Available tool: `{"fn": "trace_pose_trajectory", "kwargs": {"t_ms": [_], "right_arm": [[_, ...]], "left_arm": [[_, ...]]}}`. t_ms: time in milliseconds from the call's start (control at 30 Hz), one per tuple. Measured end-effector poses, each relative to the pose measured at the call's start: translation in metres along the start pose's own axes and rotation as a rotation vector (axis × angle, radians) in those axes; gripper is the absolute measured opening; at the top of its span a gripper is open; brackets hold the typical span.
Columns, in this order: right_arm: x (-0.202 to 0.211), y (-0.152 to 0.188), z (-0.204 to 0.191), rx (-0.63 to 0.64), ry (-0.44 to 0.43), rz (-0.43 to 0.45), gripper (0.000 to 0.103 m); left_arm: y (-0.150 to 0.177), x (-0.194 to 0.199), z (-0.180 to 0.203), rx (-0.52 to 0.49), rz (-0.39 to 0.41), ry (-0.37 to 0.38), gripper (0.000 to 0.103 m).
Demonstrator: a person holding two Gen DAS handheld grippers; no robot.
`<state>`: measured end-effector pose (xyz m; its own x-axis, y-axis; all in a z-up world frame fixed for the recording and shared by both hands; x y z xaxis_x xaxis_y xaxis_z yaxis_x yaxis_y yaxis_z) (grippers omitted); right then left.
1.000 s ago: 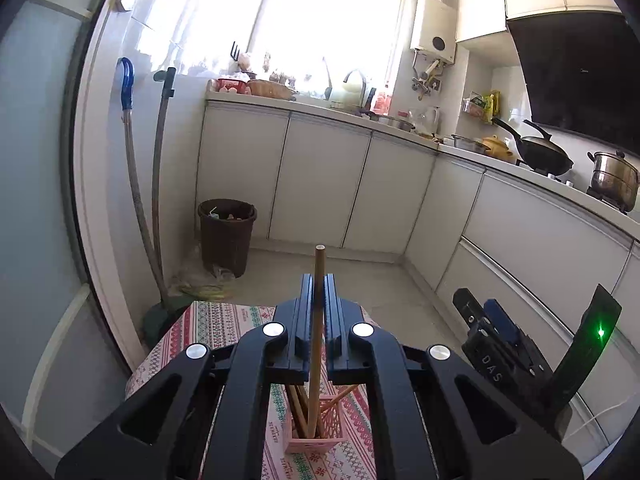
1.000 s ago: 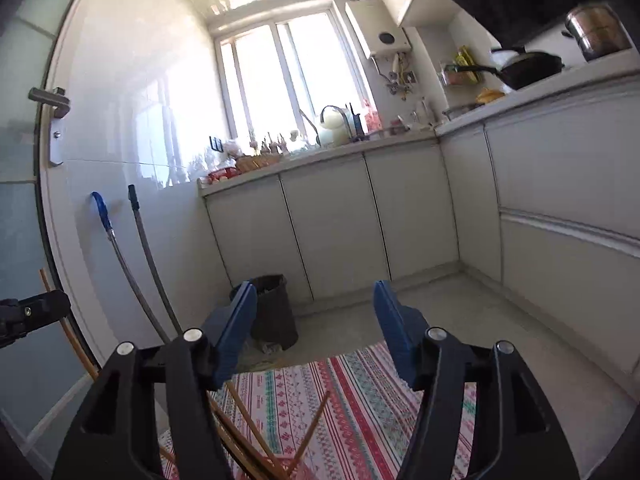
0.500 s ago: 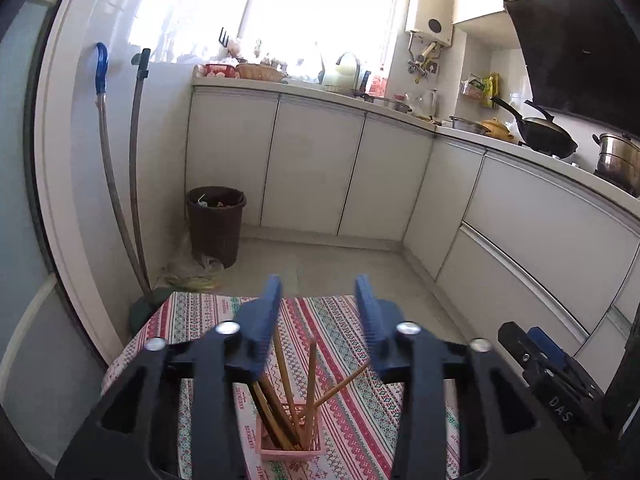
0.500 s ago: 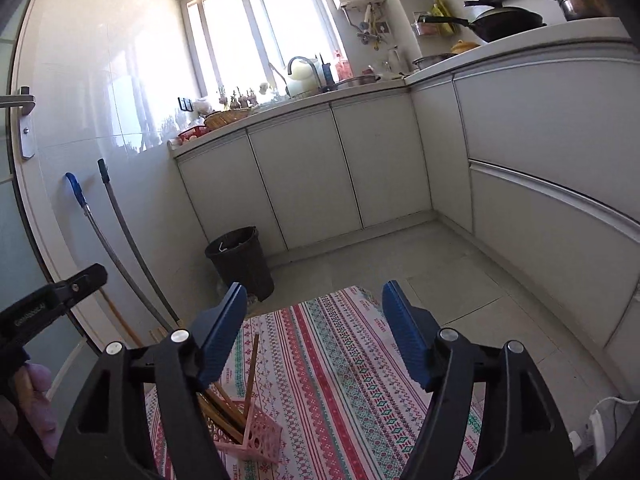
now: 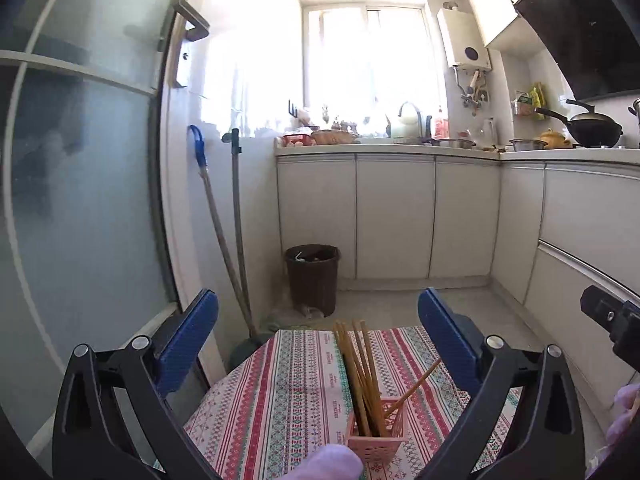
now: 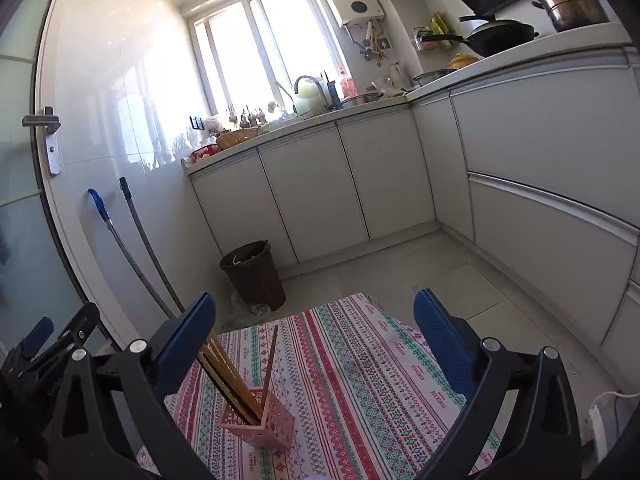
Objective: Organize utensils
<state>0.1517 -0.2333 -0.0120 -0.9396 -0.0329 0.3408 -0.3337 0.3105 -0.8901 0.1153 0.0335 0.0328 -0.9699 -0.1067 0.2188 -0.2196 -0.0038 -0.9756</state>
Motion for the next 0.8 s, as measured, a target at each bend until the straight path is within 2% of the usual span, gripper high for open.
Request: {"fn": "trace_pose_trajectory", "kwargs": {"t_ms": [133,267,467,600,800], "right_arm": [[0.005,0.017,0.000,0.056,0.061,-0.042,0.097],[0.006,0.028,0.000,0.123,0.107,-0.078,0.097],[0.000,0.042,-0.003,0.195,0.143,-0.117,0.096],[-0.008,0.050,-0.002,0.193,0.136,-0.155,0.096],[-0.013,0.050,0.003,0.181,0.147,-0.169,0.096]], "left_arm": [[0.020,0.003,0.012,-0.065,-0.106,-0.003,0.096],[0.032,0.003,0.015,-0.042,-0.165,0.013,0.096],[0.035,0.000,0.017,-0.046,-0.196,0.034,0.096],[0.043,-0.004,0.022,-0.067,-0.221,0.050,0.096],[0.040,-0.003,0.017,-0.045,-0.210,0.032,0.096]]}}
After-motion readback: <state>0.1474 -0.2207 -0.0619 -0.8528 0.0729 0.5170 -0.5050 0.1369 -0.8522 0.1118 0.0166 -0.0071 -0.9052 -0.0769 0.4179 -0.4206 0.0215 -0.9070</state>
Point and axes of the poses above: each gripper's, at about its wrist camera, not at the fingertips, and x roughly against the way its jaws point, z to its right, y to its underside, the point moved 4 cm from there along -x, roughly the way its jaws point, and after that the axes turned 4 degrees about y, right-handed, at the moved point
